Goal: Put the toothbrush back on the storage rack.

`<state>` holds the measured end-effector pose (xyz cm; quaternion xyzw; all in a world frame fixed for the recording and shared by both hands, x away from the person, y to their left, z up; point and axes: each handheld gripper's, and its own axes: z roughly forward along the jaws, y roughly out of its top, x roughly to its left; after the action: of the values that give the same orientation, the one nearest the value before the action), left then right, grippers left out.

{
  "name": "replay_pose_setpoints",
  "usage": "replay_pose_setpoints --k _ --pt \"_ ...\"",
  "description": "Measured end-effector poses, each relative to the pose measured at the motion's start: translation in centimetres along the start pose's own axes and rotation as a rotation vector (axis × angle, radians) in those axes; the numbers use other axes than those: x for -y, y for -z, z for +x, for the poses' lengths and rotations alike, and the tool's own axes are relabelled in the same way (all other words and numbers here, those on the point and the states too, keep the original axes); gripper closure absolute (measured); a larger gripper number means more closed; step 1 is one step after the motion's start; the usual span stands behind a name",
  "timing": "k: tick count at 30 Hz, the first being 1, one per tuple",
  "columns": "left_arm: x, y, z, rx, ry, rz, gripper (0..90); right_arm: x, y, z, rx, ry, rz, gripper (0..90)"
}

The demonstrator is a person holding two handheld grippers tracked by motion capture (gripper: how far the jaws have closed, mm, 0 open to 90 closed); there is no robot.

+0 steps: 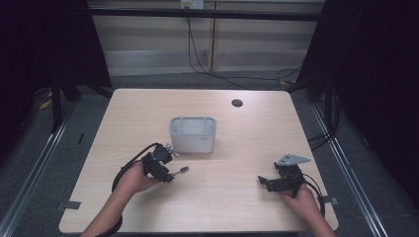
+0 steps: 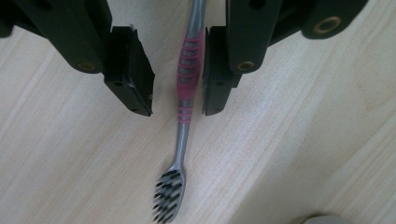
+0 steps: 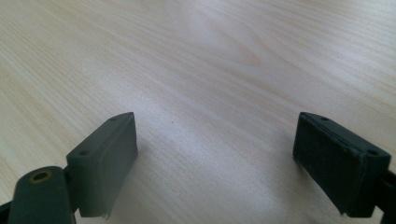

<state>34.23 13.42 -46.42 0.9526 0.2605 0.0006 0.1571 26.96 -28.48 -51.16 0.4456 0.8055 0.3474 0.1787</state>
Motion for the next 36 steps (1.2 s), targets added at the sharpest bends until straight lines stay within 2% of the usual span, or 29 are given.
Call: replay_pose_setpoints --k 4,7,10,16,17,19,22,28,36 --pt "-0.1 -0.2 0.1 0.003 -0.006 0.002 67.6 0.0 0.0 0.0 0.000 -0.001 0.000 13.1" --pt "-0.3 -0.4 0.0 -0.015 -0.016 0.019 67.8 0.0 0.0 0.0 0.000 0.000 0.000 13.0" --pt "-0.4 -0.5 -0.1 -0.004 -0.014 0.015 68.5 0.0 0.0 0.0 0.000 0.001 -0.001 13.0" --pt "-0.8 -0.6 -0.3 -0.019 -0.026 0.037 75.8 0.0 0.0 0.0 0.000 0.000 0.000 13.0" --pt "-0.8 -0.6 -0.3 -0.018 -0.042 0.042 78.7 0.0 0.0 0.0 0.000 0.000 0.000 13.0" --pt "-0.9 -0.7 -0.4 -0.022 -0.034 0.048 79.9 0.0 0.0 0.0 -0.001 0.000 0.000 13.0" --pt "-1.2 -0.7 -0.5 -0.029 -0.043 0.064 80.5 0.0 0.0 0.0 -0.001 -0.001 0.000 13.0" --pt "-0.9 -0.6 -0.3 -0.013 -0.013 0.046 81.0 0.0 0.0 0.0 -0.001 0.000 0.000 13.0" --pt "-0.8 -0.4 -0.1 -0.013 0.001 0.025 81.1 0.0 0.0 0.0 -0.001 0.000 0.000 13.0"
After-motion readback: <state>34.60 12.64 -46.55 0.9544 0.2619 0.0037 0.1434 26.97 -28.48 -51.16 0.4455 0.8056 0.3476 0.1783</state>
